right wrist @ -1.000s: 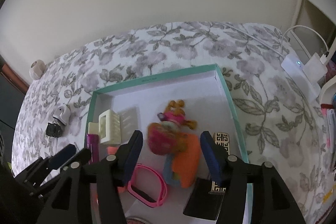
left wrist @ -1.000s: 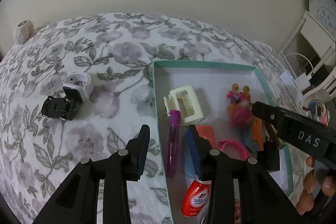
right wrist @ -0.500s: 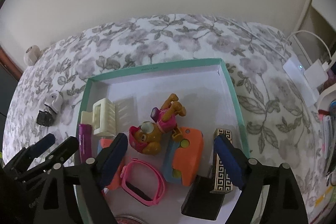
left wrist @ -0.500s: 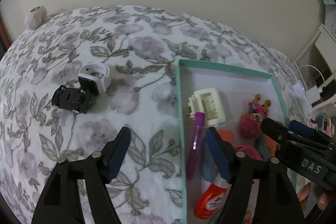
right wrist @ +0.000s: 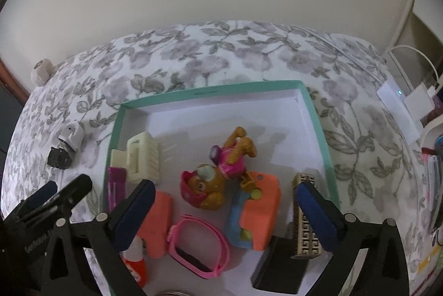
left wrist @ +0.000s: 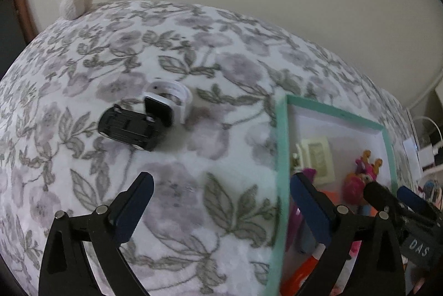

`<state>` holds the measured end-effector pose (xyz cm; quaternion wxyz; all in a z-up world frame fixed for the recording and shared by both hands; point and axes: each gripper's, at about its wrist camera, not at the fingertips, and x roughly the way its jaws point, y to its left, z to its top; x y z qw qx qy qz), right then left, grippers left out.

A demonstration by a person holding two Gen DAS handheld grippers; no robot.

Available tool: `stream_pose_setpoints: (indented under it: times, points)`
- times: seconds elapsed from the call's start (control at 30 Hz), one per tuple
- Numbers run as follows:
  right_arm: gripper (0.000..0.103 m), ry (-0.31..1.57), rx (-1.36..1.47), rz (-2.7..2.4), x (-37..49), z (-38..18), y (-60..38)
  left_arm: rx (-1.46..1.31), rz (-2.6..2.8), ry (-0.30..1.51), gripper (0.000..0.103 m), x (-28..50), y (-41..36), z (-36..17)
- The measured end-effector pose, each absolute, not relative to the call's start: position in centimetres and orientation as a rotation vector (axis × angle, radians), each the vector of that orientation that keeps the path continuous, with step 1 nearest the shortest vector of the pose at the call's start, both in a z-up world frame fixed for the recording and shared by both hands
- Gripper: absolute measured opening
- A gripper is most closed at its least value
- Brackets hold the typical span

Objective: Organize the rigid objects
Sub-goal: 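Move both grippers from the tray toward the black car and white watch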

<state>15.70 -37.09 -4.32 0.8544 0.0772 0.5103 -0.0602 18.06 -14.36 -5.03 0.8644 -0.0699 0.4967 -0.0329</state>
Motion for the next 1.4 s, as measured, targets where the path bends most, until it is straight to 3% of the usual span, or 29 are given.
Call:
stream_pose_setpoints:
  times: [0.8, 1.03, 1.4]
  points:
    - [0.103, 1.057, -0.033, 0.096, 17.5, -4.6, -23.5, -0.427, 0.153, 1.071, 0.099, 20.1, -1.6, -5.8]
    - [0.103, 1.028, 0.022, 0.118, 17.9, -4.3, -21.8, -0.489, 0.176, 1.078, 0.099, 20.4, 1.5, -6.3]
    - [0.103, 0.966, 0.039, 0.072, 18.1, -3.9, -22.5, -0.364, 0.098, 1.113, 0.099, 22.4, -2.2, -7.9]
